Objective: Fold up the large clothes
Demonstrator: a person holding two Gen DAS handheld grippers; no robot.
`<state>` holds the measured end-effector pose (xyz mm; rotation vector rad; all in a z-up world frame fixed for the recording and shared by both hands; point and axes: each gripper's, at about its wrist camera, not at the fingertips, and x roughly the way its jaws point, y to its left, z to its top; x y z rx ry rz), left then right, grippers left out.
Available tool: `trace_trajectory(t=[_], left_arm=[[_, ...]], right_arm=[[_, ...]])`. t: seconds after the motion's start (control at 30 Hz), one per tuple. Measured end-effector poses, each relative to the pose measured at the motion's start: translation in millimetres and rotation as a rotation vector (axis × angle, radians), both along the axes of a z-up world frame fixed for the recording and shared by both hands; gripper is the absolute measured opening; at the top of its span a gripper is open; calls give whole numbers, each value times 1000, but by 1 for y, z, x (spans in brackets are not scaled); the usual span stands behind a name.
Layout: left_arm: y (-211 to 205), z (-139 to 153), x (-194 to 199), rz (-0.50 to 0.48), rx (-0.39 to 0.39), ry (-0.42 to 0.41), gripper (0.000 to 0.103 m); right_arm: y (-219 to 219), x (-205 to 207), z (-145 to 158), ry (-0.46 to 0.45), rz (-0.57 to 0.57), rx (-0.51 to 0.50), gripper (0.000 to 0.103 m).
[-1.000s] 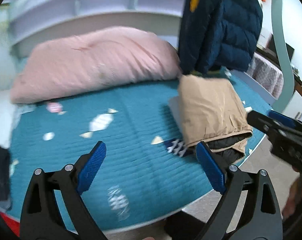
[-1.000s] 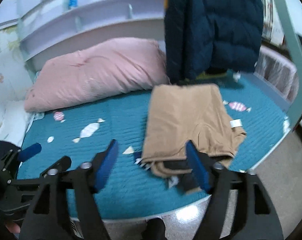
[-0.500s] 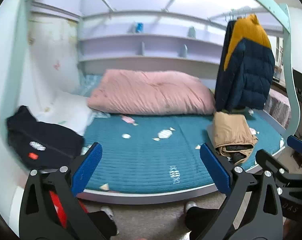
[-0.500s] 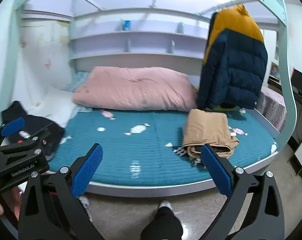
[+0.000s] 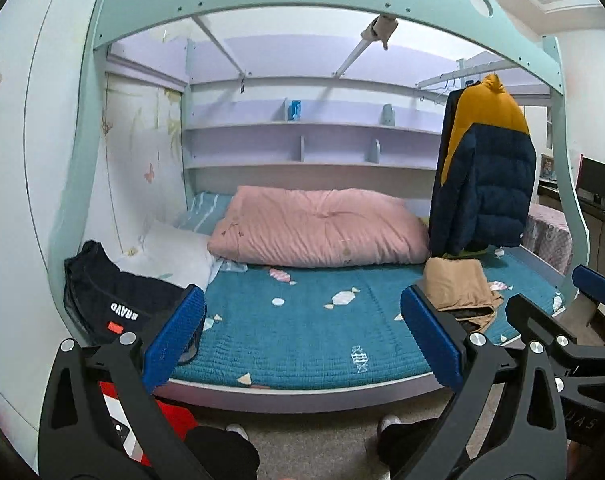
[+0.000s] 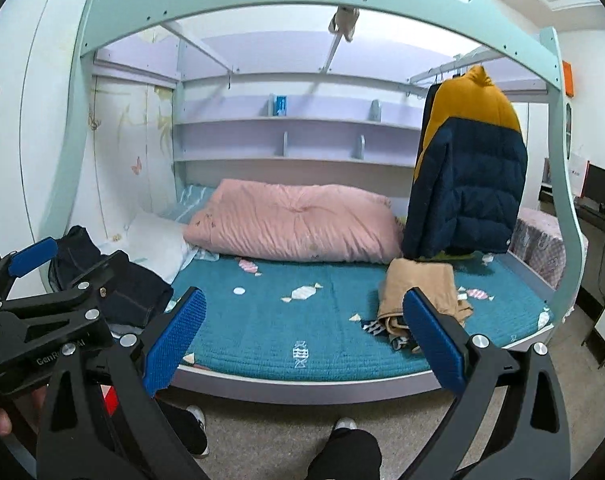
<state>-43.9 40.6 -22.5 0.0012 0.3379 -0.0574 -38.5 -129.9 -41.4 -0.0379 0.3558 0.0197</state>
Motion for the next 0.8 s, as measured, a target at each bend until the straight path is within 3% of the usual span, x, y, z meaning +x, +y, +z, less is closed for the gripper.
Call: trace_trajectory(t=[0.8], left_arm=[[-4, 14, -9, -7, -6, -57, 98]], right_arm=[[-2, -19, 13, -54, -39, -4, 96]])
